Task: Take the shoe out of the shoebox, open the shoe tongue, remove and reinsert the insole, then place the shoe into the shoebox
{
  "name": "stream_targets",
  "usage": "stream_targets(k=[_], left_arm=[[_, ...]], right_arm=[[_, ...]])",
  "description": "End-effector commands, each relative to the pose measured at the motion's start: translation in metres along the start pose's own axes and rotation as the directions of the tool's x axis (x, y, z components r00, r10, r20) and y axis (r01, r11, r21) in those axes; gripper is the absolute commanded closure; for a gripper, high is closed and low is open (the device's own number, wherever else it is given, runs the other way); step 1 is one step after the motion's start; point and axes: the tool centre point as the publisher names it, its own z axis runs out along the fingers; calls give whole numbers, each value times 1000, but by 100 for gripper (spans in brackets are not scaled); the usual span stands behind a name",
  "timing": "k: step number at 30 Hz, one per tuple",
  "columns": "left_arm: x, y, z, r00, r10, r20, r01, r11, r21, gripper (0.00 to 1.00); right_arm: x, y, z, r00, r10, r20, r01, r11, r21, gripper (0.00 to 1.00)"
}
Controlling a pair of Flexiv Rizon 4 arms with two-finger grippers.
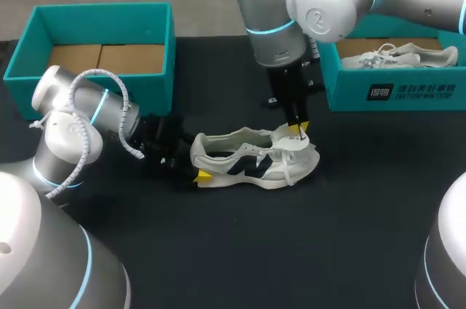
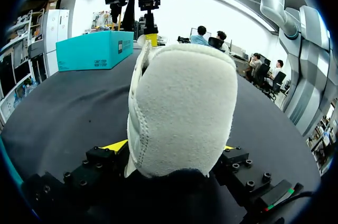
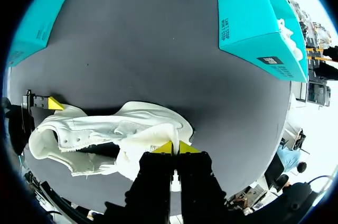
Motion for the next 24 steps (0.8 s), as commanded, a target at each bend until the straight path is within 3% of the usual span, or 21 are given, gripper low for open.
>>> stream_targets(k=[1,9,11,13,15,16,17,24], left_arm=[[-2,3,3,1000,0,-2,0,1000,-1,100],[-2,3,3,1000,0,-2,0,1000,-1,100],[-2,3,3,1000,0,-2,0,1000,-1,100],[-2,3,3,1000,0,-2,0,1000,-1,100],[-2,3,3,1000,0,-2,0,1000,-1,100],[-2,3,3,1000,0,-2,0,1000,-1,100],[-2,3,3,1000,0,-2,0,1000,-1,100],[-2,3,3,1000,0,-2,0,1000,-1,100]], right_arm=[[-1,3,18,1000,7,-8,-7,1000,5,100],[1,3,42,999,43,-21,-42,998,40,100],[0,2,41,998,51,-33,-50,998,39,75],[-1,0,35,997,58,-40,-57,998,28,64],[-1,-3,26,997,68,-43,-68,998,17,20],[-1,-4,21,996,74,-48,-73,997,11,5],[-1,-5,16,996,78,-49,-78,997,2,0],[0,-13,-14,994,85,-74,-91,993,-75,0]])
